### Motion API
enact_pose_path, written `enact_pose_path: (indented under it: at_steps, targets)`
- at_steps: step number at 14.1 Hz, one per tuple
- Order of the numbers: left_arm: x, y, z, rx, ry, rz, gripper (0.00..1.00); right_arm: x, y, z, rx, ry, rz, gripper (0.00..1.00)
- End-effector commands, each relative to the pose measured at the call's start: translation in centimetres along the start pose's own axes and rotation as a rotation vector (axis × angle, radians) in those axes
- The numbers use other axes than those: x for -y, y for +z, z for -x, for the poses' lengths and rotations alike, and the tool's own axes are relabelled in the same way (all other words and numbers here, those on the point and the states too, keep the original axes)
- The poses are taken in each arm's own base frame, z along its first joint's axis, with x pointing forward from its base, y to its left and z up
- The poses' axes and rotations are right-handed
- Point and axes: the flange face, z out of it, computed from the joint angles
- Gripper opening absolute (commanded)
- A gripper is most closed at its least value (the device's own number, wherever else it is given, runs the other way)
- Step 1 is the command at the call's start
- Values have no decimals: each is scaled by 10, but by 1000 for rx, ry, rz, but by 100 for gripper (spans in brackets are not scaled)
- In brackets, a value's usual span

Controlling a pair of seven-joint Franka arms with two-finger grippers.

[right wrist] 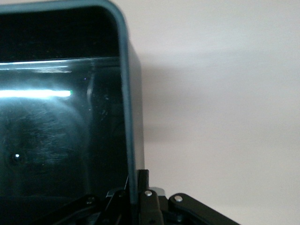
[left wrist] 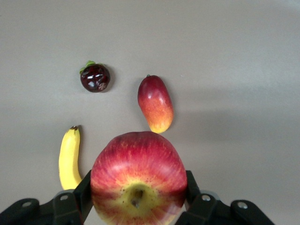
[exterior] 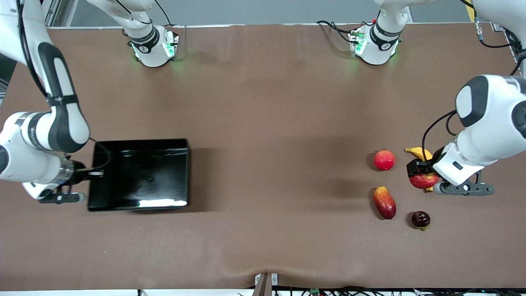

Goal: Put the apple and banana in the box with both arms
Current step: 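Slide the tray toward the fruit with the right gripper while the left gripper lifts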

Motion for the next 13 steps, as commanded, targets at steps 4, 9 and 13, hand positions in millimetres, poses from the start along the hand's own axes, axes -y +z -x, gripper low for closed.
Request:
enact_pose_path:
  at_steps: [4,9,13]
  targets:
    - [-3,-51,11,14,2,-19,0,152,-15,17,5,38,-79,0]
    - [-14,-68,20,22,16,-17,0,286,0,35,-95,155,-108,0]
    - [-16,-63,21,32,18,-17,0,381,59,59,-127,127,-134,0]
